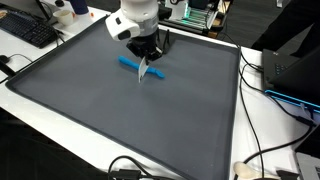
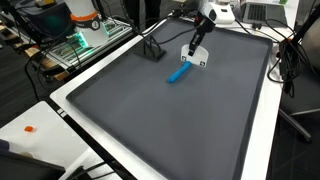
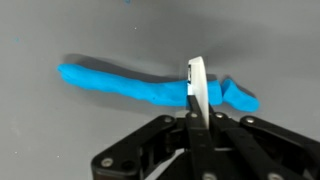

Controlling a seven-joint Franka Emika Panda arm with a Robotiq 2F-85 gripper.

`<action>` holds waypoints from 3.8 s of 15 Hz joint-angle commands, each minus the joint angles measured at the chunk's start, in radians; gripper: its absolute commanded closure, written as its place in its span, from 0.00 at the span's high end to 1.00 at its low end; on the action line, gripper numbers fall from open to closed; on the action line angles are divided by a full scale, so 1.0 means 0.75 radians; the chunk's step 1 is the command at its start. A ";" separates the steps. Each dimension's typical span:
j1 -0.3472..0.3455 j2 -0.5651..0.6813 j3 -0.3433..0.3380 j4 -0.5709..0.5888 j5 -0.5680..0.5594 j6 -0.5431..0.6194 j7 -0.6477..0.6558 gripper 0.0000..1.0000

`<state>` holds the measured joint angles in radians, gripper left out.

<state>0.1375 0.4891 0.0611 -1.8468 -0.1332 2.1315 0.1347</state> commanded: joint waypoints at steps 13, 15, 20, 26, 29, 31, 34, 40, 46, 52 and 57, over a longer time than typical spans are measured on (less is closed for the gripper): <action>-0.003 0.024 -0.009 -0.049 0.014 0.001 -0.025 0.01; -0.005 0.017 -0.006 -0.048 0.020 -0.015 -0.030 0.01; -0.006 0.011 -0.001 -0.036 0.033 -0.086 -0.036 0.01; -0.004 -0.004 0.001 -0.030 0.031 -0.135 -0.037 0.01; -0.007 -0.017 0.005 -0.028 0.037 -0.173 -0.043 0.01; -0.008 -0.023 0.006 -0.026 0.038 -0.196 -0.047 0.01; -0.009 -0.037 0.007 -0.022 0.039 -0.232 -0.057 0.01; -0.015 -0.096 0.007 -0.025 0.039 -0.231 -0.072 0.01; -0.019 -0.129 -0.009 -0.026 0.003 -0.194 -0.070 0.01; -0.027 -0.112 -0.027 -0.036 -0.020 -0.136 -0.063 0.01; -0.030 -0.094 -0.043 -0.042 -0.041 -0.079 -0.057 0.01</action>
<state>0.1175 0.4157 0.0368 -1.8604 -0.1402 2.0366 0.0958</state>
